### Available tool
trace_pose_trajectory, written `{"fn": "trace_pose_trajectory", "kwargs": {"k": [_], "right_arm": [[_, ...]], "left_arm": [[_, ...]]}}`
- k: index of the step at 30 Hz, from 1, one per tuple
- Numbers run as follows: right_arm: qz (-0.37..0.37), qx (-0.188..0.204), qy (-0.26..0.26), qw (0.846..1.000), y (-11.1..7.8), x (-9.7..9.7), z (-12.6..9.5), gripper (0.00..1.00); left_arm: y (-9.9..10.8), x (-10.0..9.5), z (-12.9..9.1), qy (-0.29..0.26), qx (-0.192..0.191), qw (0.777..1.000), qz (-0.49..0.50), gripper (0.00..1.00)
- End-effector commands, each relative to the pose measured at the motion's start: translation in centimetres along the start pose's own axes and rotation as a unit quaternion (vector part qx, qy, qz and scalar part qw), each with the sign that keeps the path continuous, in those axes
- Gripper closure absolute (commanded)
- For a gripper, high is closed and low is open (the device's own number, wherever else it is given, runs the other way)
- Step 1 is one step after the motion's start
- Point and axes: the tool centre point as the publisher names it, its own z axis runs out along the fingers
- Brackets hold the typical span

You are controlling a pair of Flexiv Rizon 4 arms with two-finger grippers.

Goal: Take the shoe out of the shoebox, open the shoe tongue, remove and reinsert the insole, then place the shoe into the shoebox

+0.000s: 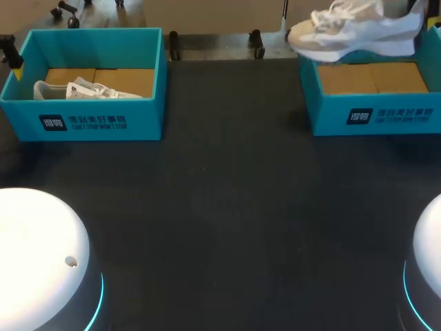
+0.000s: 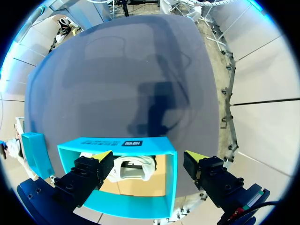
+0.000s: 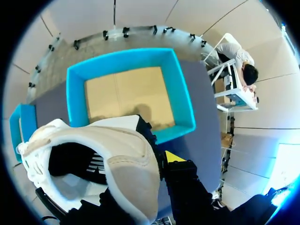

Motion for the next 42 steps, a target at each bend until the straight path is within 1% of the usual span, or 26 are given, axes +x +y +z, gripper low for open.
{"fn": "trace_pose_trajectory", "kwargs": {"k": [1,2,4,25,26,27,28,31,35,36,40,42], "right_arm": [[0.016,-0.039,-0.01,0.999,-5.4,1.5,0.6,1.0],[0.021,-0.035,-0.008,0.999,-6.2,1.9,0.8,1.0],[0.054,-0.026,-0.011,0.998,-7.5,3.0,1.4,1.0],[0.054,-0.026,-0.011,0.998,-7.5,3.0,1.4,1.0],[0.049,-0.024,-0.009,0.998,-7.9,3.5,1.7,1.0],[0.054,-0.017,-0.035,0.998,-8.3,4.2,2.1,1.0],[0.046,-0.015,-0.045,0.998,-8.9,4.9,2.5,1.0],[0.027,-0.006,-0.053,0.998,-11.0,6.5,3.8,1.0],[0.019,-0.003,-0.045,0.999,-14.2,7.8,4.6,1.0],[0.015,-0.004,-0.039,0.999,-15.1,8.5,4.6,1.0],[0.015,-0.008,-0.038,0.999,-18.1,10.0,5.2,1.0],[0.03,-0.003,-0.044,0.999,-19.6,10.9,5.7,1.0]], "left_arm": [[-0.1,0.0,0.0,0.001,-0.001,1.0,0.0,0.0],[-0.1,0.0,0.0,0.001,-0.001,1.0,0.0,0.0],[-0.1,0.0,0.0,0.001,-0.001,1.0,0.0,0.0],[-0.1,0.0,0.0,0.001,-0.001,1.0,0.0,0.0],[-0.1,0.0,0.0,0.001,-0.001,1.0,0.0,0.0],[-0.1,0.0,0.0,0.001,-0.001,1.0,0.0,0.0],[-0.1,0.0,0.0,0.001,-0.001,1.0,0.0,0.0],[-0.1,0.0,0.0,0.001,-0.001,1.0,0.0,0.0],[-0.1,0.0,0.0,0.001,-0.001,1.0,0.0,0.0],[-0.1,0.0,0.0,0.001,-0.001,1.0,0.0,0.0],[-0.1,0.0,0.0,0.001,-0.001,1.0,0.0,0.0],[-0.1,0.0,0.0,0.001,-0.001,1.0,0.0,0.0]]}}
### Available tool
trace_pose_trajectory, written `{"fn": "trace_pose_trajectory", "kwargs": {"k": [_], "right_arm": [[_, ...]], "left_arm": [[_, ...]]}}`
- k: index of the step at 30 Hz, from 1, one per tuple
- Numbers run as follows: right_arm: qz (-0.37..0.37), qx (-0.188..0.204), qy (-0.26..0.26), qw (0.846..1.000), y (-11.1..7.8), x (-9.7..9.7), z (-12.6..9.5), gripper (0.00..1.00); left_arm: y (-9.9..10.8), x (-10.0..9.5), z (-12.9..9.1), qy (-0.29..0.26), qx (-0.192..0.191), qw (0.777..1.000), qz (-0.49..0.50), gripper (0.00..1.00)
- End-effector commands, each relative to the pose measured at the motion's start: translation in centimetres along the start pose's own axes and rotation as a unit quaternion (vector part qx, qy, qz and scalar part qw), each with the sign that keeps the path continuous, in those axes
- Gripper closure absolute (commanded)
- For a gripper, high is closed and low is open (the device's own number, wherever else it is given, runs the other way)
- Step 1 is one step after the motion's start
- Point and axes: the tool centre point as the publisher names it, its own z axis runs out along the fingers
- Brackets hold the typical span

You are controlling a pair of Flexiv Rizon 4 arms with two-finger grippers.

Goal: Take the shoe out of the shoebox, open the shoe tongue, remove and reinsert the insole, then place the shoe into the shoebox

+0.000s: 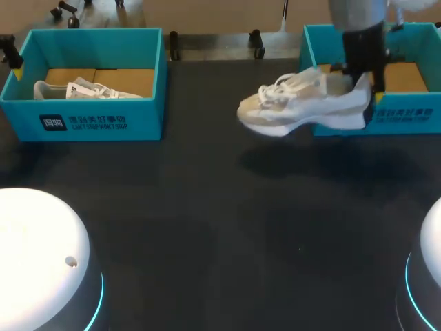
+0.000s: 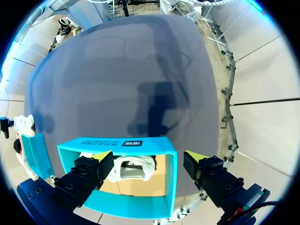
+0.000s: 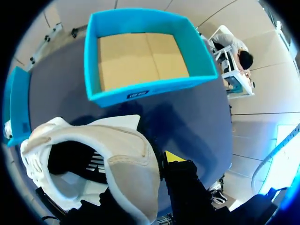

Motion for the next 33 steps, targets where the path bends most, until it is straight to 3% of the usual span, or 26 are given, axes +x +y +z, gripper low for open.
{"fn": "trace_pose_trajectory", "kwargs": {"k": [1,3,23,33], "right_arm": [[0.018,-0.01,-0.003,1.0,-3.7,1.3,1.0,1.0],[0.016,-0.001,0.009,1.0,-4.8,2.0,1.6,1.0],[0.016,-0.001,0.009,1.0,-4.8,2.0,1.6,1.0],[0.001,0.003,0.014,1.0,-10.8,5.8,4.3,1.0]], "left_arm": [[-0.1,0.0,0.0,0.001,-0.001,1.0,0.0,0.0],[-0.1,0.0,0.0,0.001,-0.001,1.0,0.0,0.0],[-0.1,0.0,0.0,0.001,-0.001,1.0,0.0,0.0],[-0.1,0.0,0.0,0.001,-0.001,1.0,0.0,0.0]]}}
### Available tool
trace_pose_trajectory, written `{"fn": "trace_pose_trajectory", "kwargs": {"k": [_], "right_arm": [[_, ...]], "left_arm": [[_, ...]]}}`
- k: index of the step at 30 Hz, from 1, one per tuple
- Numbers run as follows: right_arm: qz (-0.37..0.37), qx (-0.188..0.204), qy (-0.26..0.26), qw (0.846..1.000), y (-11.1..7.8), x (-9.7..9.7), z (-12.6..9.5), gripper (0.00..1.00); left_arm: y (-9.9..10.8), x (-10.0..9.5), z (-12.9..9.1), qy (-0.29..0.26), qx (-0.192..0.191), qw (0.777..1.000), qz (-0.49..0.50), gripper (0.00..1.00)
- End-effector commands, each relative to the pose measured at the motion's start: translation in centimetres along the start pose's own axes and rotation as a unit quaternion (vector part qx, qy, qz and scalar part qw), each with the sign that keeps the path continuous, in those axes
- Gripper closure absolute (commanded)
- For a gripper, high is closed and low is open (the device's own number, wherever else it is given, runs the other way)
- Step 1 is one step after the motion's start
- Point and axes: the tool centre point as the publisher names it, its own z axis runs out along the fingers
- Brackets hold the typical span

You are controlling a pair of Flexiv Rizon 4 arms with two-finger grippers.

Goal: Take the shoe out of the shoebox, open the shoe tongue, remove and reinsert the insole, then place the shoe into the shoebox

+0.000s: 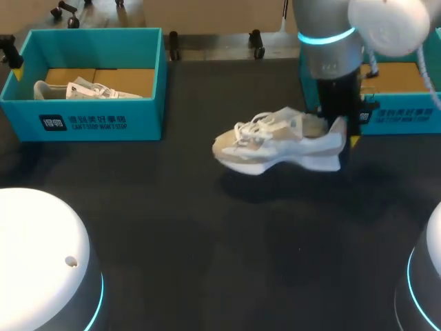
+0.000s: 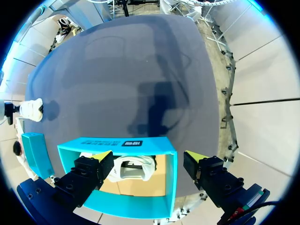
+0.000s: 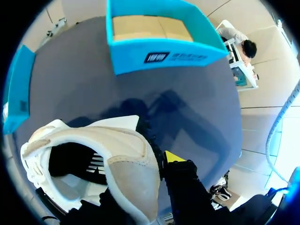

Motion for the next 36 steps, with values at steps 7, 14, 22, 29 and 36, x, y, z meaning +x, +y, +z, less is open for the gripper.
{"fn": "trace_pose_trajectory", "kwargs": {"k": [7,14,22,29,36], "right_arm": [[-0.008,-0.019,0.003,1.0,-6.2,3.3,2.3,1.0],[-0.021,-0.012,0.014,1.0,-7.6,4.6,3.1,1.0],[-0.021,-0.012,0.014,1.0,-7.6,4.6,3.1,1.0],[-0.03,-0.007,0.015,0.999,-8.1,6.4,4.4,1.0],[-0.036,-0.005,0.001,0.999,-9.4,7.9,5.0,1.0]], "left_arm": [[-0.1,0.0,0.0,0.001,-0.001,1.0,0.0,0.0],[-0.1,0.0,0.0,0.001,-0.001,1.0,0.0,0.0],[-0.1,0.0,0.0,0.001,-0.001,1.0,0.0,0.0],[-0.1,0.0,0.0,0.001,-0.001,1.0,0.0,0.0],[-0.1,0.0,0.0,0.001,-0.001,1.0,0.0,0.0]]}}
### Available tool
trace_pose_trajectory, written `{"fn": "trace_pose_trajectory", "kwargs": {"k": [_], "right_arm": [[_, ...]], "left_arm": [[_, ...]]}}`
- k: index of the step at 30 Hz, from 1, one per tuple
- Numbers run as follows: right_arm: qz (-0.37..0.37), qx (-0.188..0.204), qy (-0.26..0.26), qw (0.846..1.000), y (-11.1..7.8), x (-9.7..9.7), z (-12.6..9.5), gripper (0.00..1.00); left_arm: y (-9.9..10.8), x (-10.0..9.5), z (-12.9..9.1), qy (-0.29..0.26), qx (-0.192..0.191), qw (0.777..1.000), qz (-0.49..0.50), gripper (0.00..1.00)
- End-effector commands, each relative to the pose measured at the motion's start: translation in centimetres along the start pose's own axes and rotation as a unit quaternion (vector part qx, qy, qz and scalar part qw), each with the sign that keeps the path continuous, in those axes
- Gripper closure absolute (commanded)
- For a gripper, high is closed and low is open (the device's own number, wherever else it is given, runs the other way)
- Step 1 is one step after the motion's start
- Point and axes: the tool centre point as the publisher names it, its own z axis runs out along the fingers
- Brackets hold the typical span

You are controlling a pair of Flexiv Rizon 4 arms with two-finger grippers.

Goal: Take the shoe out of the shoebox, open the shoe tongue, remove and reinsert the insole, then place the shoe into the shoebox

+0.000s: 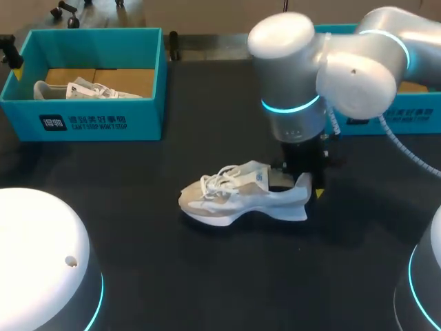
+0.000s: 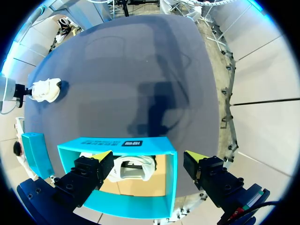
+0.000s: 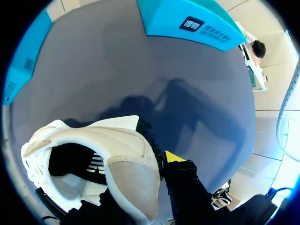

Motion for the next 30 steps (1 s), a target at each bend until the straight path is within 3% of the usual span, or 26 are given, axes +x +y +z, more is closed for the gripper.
{"fn": "trace_pose_trajectory", "kwargs": {"k": [1,30], "right_arm": [[0.004,0.0,-0.017,1.0,-0.5,1.5,0.3,1.0],[-0.034,0.001,0.041,0.999,-3.2,3.5,3.2,1.0]], "left_arm": [[-0.1,0.0,0.0,0.001,-0.001,1.0,0.0,0.0],[-0.1,0.0,0.0,0.001,-0.001,1.0,0.0,0.0]]}}
